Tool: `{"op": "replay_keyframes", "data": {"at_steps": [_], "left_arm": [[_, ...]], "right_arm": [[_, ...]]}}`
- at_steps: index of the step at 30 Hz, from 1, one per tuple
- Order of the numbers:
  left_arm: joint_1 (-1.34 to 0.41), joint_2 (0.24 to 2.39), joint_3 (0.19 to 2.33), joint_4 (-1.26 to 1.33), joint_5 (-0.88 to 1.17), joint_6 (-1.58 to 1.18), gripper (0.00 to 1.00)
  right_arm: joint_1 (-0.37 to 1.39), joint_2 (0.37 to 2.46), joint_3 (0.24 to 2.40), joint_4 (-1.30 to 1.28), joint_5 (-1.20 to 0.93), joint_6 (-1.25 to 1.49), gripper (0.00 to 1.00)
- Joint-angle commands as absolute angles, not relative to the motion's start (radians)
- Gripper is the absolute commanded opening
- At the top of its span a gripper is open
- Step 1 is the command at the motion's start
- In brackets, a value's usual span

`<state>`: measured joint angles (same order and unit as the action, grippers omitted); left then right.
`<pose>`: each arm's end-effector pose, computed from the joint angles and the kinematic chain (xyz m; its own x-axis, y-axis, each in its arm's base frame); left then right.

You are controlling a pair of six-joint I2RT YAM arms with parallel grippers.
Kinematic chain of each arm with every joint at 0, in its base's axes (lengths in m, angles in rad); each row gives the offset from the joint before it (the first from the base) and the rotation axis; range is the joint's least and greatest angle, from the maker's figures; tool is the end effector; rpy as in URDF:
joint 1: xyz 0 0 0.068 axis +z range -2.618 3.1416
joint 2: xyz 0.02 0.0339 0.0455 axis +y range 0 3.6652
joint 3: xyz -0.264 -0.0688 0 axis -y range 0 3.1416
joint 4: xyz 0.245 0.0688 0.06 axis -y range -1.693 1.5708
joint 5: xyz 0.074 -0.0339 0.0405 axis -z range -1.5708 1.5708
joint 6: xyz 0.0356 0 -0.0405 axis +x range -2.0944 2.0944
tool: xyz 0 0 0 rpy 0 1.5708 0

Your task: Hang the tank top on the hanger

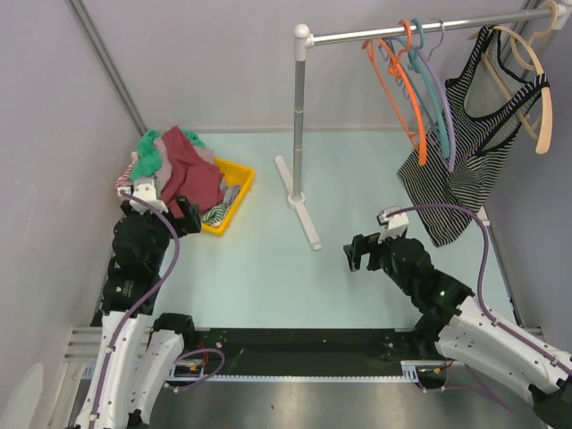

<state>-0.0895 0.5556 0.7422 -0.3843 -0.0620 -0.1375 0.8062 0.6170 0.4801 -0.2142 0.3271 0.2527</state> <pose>0.1324 -0.0097 0.3356 -0.1977 -0.1196 -0.9729 0.0016 0.9925 -0.1223 0.1167 0.1052 0.2552 -0.3492 -0.0220 -0.9368 -0.4000 0.9076 0.1278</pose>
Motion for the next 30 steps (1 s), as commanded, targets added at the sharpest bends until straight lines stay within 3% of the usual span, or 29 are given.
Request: {"op": "replay_keyframes", "data": {"at_steps": [1,16,27,30], "left_arm": [[-0.091,0.531,0.735,-0.359,-0.093,-0.127,0.99],[-0.091,0.644,0.75,-0.38,-0.146,-0.126,0.99],[-0.08,1.17,1.012,-0.402,-0.192,-0.098,0.99],[-0.045,1.32,1.068,-0.425,-0.115,-0.135,0.99]], "right_arm": [[0.799,0.612,0.537,-0.204,0.333,0.256,1.0],[0.796,0.603,0.542,-0.215,0.345,0.262,1.0],[0.793,0.606,0.54,-0.213,0.318,0.268,0.99],[0.792,0.598,0.535,-0.213,0.313,0.271,1.0]]}}
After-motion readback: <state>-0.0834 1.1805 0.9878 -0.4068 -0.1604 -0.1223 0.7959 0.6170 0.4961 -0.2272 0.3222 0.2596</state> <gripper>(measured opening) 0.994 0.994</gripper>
